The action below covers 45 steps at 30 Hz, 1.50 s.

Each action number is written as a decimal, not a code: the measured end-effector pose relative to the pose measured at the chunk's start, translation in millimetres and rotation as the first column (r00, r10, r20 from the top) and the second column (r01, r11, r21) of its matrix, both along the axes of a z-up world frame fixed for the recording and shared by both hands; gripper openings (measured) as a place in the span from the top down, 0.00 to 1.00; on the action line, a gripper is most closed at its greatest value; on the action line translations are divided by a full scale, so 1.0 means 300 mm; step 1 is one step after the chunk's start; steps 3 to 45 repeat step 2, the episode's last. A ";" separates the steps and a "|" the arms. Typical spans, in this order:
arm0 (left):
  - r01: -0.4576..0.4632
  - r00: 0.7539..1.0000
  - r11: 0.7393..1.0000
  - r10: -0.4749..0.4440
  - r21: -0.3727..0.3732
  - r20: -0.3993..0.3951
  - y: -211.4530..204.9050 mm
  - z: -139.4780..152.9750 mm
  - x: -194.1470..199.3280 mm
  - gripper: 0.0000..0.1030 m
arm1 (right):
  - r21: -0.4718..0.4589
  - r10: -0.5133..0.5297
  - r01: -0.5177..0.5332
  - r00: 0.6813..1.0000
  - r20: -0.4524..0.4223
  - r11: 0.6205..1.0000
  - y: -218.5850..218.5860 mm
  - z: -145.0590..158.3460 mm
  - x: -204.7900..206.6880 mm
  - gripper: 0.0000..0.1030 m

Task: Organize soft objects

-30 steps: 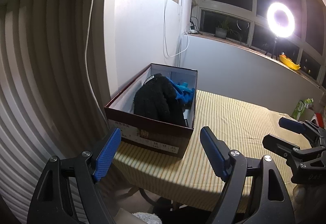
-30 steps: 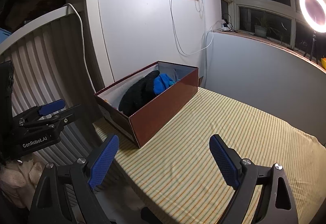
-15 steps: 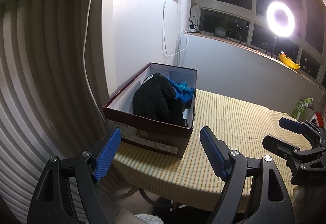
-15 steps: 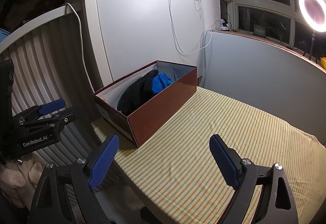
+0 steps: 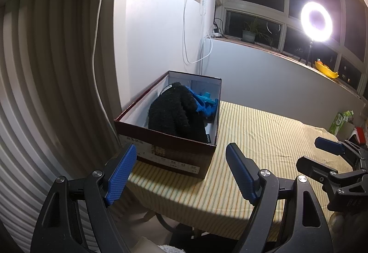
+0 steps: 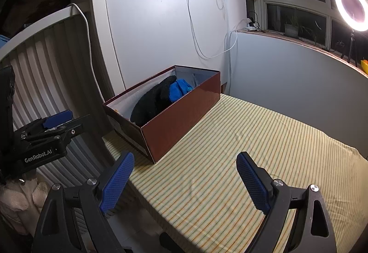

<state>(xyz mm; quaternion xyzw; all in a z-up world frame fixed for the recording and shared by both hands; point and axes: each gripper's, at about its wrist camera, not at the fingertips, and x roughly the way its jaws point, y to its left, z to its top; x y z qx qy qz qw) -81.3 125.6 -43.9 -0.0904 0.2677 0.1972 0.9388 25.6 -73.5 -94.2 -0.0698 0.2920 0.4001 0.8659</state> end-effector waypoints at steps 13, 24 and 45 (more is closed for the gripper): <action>0.002 1.000 1.000 -0.002 -0.003 -0.003 -0.001 -0.004 0.004 0.22 | 0.001 -0.004 0.004 1.000 -0.001 1.000 -0.003 -0.002 0.002 0.15; 0.002 1.000 1.000 -0.002 -0.003 -0.003 -0.001 -0.004 0.004 0.22 | 0.001 -0.004 0.004 1.000 -0.001 1.000 -0.003 -0.002 0.002 0.15; 0.002 1.000 1.000 -0.002 -0.003 -0.003 -0.001 -0.004 0.004 0.22 | 0.001 -0.004 0.004 1.000 -0.001 1.000 -0.003 -0.002 0.002 0.15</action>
